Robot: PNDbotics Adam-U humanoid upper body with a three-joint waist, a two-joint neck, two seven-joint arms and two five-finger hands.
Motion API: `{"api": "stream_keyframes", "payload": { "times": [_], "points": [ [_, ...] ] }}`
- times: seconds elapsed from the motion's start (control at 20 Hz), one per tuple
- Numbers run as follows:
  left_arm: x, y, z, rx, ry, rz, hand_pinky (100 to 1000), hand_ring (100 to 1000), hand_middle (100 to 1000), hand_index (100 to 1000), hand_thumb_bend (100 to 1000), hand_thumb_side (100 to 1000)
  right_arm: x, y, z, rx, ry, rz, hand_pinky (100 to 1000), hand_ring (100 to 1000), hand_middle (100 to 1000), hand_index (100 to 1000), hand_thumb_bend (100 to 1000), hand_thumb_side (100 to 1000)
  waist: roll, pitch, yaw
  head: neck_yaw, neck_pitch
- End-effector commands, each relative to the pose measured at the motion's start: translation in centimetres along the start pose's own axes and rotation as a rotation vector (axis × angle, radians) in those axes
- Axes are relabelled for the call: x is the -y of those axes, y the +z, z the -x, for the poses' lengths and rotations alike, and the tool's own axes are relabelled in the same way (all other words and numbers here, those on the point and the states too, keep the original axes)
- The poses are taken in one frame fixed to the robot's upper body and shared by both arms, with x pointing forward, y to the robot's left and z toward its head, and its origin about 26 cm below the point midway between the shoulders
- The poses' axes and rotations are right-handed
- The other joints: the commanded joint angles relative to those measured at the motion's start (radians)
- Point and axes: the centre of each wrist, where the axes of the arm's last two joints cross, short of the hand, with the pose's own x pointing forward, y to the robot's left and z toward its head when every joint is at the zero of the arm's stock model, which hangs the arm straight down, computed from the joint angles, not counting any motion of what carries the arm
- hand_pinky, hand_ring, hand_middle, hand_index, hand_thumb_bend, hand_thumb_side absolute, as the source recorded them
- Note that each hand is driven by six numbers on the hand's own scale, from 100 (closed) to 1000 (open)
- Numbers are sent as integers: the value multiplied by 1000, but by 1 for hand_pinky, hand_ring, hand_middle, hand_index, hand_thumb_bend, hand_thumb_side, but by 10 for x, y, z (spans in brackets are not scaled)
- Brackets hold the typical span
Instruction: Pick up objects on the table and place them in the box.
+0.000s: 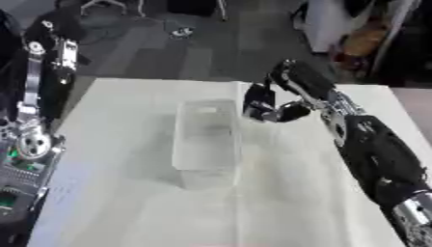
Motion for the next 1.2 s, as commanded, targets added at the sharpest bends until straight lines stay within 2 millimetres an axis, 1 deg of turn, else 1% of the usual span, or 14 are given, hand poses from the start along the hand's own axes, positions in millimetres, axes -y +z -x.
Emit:
{"api": "stream_keyframes", "payload": {
  "times": [0.05,0.1,0.15,0.2,0.3,0.45,0.7,0.85,0.9,0.95,1.0,1.05,1.1,1.2],
  "points": [
    [-4,-7,-7,36,-1,0,492,741,840,868,155,1000,15,-26,-11,64,-29,43,100,179,180,343,565,598,4,-12,4,-4,-15],
    [-4,-7,-7,35,-1,0,492,742,840,868,155,1000,16,-27,-11,64,-39,46,100,179,181,346,562,601,4,-12,4,-4,-14],
    [-4,-7,-8,37,1,0,492,742,840,868,156,1000,14,-33,-17,86,-58,38,100,179,181,348,561,604,4,-12,7,-5,-15],
    [-4,-7,-8,37,1,-1,493,742,840,868,156,1000,14,-34,-18,88,-70,36,100,180,182,350,561,609,4,-12,7,-5,-15],
    [-3,-8,-9,42,6,0,493,742,840,868,156,1000,9,-45,-29,135,-104,13,100,182,185,358,559,622,3,-9,12,-7,-17],
    [-2,-9,-10,46,10,-1,493,742,840,868,156,1000,6,-52,-37,178,-145,-10,100,181,184,355,561,619,3,-7,16,-7,-20],
    [-1,-10,-12,52,15,-1,494,743,841,868,157,1000,6,-60,-44,210,-179,-34,100,183,185,360,558,629,2,-6,23,-5,-22],
    [-1,-10,-13,53,17,-1,495,743,841,868,157,1000,7,-61,-43,209,-179,-44,100,185,186,360,558,632,1,-6,25,-4,-24],
    [-1,-10,-13,53,18,-1,494,743,841,868,157,1000,8,-60,-43,205,-177,-47,100,200,193,363,543,643,1,-6,25,-3,-24],
    [-1,-10,-13,53,18,-1,494,743,841,868,157,1000,9,-60,-42,197,-174,-52,100,219,211,378,479,663,1,-6,25,-2,-24],
    [-1,-10,-13,53,18,0,494,743,841,868,157,1000,9,-59,-41,189,-171,-56,100,265,272,439,492,689,1,-7,25,-2,-24],
    [-1,-10,-13,53,17,0,494,743,841,868,157,1000,10,-59,-40,178,-162,-61,128,315,325,499,539,734,1,-7,25,-2,-24],
    [-1,-10,-13,53,17,0,494,743,841,868,157,1000,12,-58,-39,167,-150,-67,206,369,385,566,573,787,1,-7,25,-1,-24],
    [-1,-10,-12,52,16,0,494,743,841,869,157,1000,14,-58,-38,142,-119,-80,287,418,443,607,578,800,1,-6,24,-1,-24]
  ]
}}
